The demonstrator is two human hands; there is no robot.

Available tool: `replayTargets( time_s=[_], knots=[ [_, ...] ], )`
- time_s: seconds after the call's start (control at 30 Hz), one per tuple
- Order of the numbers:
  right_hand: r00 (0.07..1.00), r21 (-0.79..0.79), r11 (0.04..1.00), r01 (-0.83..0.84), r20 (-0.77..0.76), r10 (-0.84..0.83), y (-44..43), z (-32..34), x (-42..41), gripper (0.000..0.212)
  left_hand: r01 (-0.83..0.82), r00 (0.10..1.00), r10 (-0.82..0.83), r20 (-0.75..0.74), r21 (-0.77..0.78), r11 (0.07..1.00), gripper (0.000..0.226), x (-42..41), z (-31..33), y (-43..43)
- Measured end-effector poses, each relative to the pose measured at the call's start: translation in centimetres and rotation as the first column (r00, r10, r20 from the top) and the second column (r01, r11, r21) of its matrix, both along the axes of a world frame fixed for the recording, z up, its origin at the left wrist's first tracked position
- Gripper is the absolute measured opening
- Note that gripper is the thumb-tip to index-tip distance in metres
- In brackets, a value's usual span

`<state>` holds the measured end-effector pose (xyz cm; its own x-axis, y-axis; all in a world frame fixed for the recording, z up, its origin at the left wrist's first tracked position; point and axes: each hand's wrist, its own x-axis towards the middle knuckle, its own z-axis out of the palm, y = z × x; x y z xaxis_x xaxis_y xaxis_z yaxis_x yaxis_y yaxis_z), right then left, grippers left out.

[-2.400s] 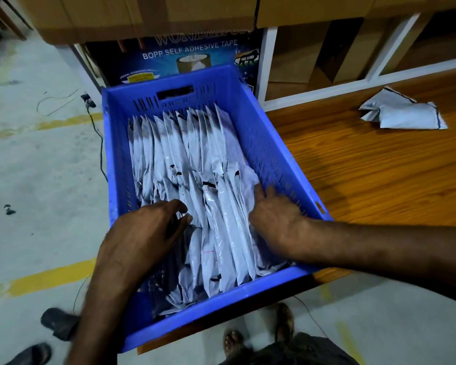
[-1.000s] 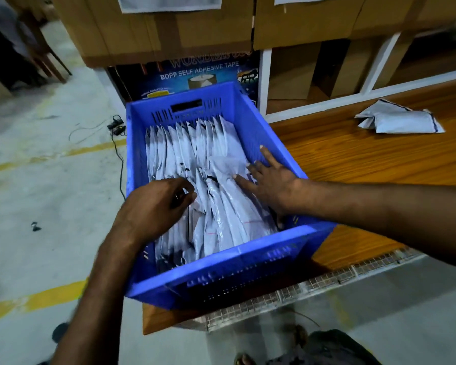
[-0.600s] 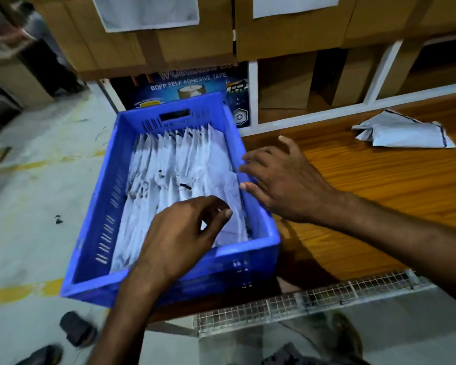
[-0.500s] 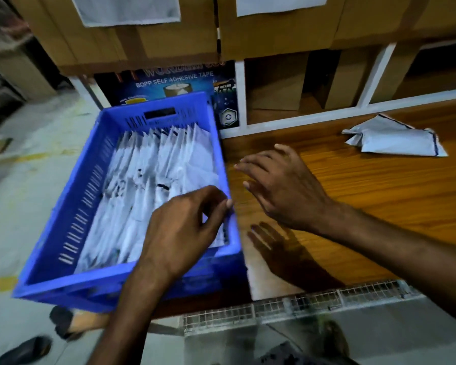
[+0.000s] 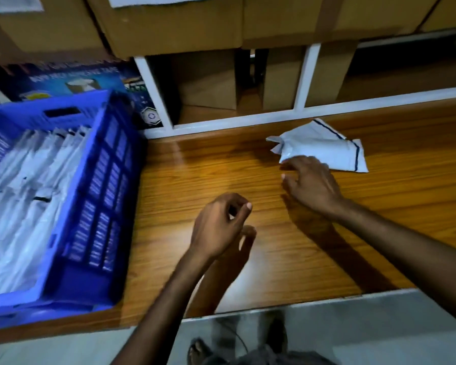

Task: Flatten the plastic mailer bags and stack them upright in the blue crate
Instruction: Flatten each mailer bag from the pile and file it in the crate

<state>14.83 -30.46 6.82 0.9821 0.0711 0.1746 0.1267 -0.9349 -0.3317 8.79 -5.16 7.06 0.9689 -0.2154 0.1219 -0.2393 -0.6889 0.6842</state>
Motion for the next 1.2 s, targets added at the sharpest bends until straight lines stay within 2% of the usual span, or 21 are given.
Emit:
replayTargets(
  time_s=[0.07,0.17,0.23,0.3,0.4,0.53,0.6,0.63,0.67,0.73,0.83,0.87,0.93,0.97,1.03,1.1,1.13,1.2],
  knots=[
    [0.997,-0.040,0.996,0.083,-0.006,-0.083,-3.7,-1.0,2.7,0.060,0.075,0.997,-0.075,-0.019,0.038,0.996,0.024,1.9,-3.0,-2.1],
    [0.989,-0.162,0.980,0.114,-0.076,-0.128,-8.0,-2.7,5.9,0.097,0.095,0.994,-0.105,0.029,0.236,0.967,0.045,3.3,-6.3,-4.3],
    [0.985,-0.237,0.970,0.060,-0.144,-0.096,-10.0,-4.1,7.3,0.103,0.050,0.996,-0.072,0.059,0.314,0.948,0.053,3.1,-7.4,-5.0],
    [0.983,-0.264,0.964,0.017,-0.174,-0.065,-11.1,-4.8,8.0,0.094,0.008,0.994,-0.045,0.101,0.339,0.941,0.054,2.9,-8.0,-5.2],
    [0.999,-0.271,0.962,0.017,-0.032,-0.027,-11.4,-4.4,7.5,0.076,-0.019,0.992,-0.018,0.121,0.300,0.954,0.051,3.2,-7.9,-5.2],
    [0.980,-0.161,0.986,0.030,0.200,0.003,-9.8,-1.8,5.3,0.071,-0.017,0.992,-0.010,0.124,0.210,0.977,0.042,3.2,-8.1,-5.0],
    [0.952,-0.083,0.996,-0.026,0.302,0.050,-8.2,-0.1,3.7,0.067,-0.055,0.991,0.051,0.121,0.027,0.998,0.026,2.8,-7.7,-4.8],
    [0.931,-0.052,0.997,-0.061,0.356,0.076,-7.1,0.9,2.7,0.064,-0.101,0.990,0.113,0.086,-0.135,0.986,0.019,2.4,-7.6,-4.4],
    [0.911,-0.028,0.995,-0.095,0.400,0.099,-5.9,1.7,1.5,0.063,-0.172,0.984,0.178,-0.011,-0.325,0.930,0.016,1.6,-7.1,-4.2],
    [0.880,-0.020,0.987,-0.159,0.450,0.151,-3.4,2.9,-1.2,0.064,-0.326,0.945,0.228,-0.234,-0.629,0.706,0.026,-0.1,-6.2,-3.5],
    [0.848,-0.080,0.962,-0.260,0.459,0.267,0.5,2.6,-6.0,0.065,-0.465,0.884,0.158,-0.441,-0.790,0.399,0.048,-3.0,-5.0,-1.1],
    [0.837,-0.116,0.949,-0.294,0.449,0.314,1.8,1.9,-7.7,0.064,-0.491,0.868,0.119,-0.483,-0.792,0.363,0.057,-4.2,-4.5,0.0],
    [0.822,-0.204,0.914,-0.351,0.401,0.405,4.1,0.3,-10.4,0.063,-0.464,0.865,0.026,-0.502,-0.778,0.424,0.071,-6.5,-3.4,1.9],
    [0.821,-0.260,0.891,-0.371,0.357,0.446,5.4,-0.6,-11.7,0.065,-0.433,0.868,-0.022,-0.496,-0.777,0.457,0.068,-7.8,-2.9,3.0],
    [0.845,-0.383,0.832,-0.402,0.197,0.498,7.4,-2.0,-14.0,0.074,-0.384,0.888,-0.018,-0.459,-0.763,0.520,0.046,-9.5,-3.1,5.0],
    [0.877,-0.428,0.814,-0.394,0.089,0.471,8.3,-2.7,-15.4,0.073,-0.367,0.915,0.150,-0.374,-0.620,0.693,0.030,-9.8,-4.2,6.7],
    [0.899,-0.413,0.835,-0.364,0.079,0.431,8.7,-2.8,-16.0,0.069,-0.374,0.915,0.227,-0.333,-0.493,0.786,0.032,-10.0,-4.9,7.5],
    [0.946,-0.335,0.903,-0.267,0.087,0.312,9.2,-2.5,-16.5,0.060,-0.407,0.905,0.342,-0.252,-0.289,0.866,0.042,-10.3,-5.6,8.1]
  ],
)
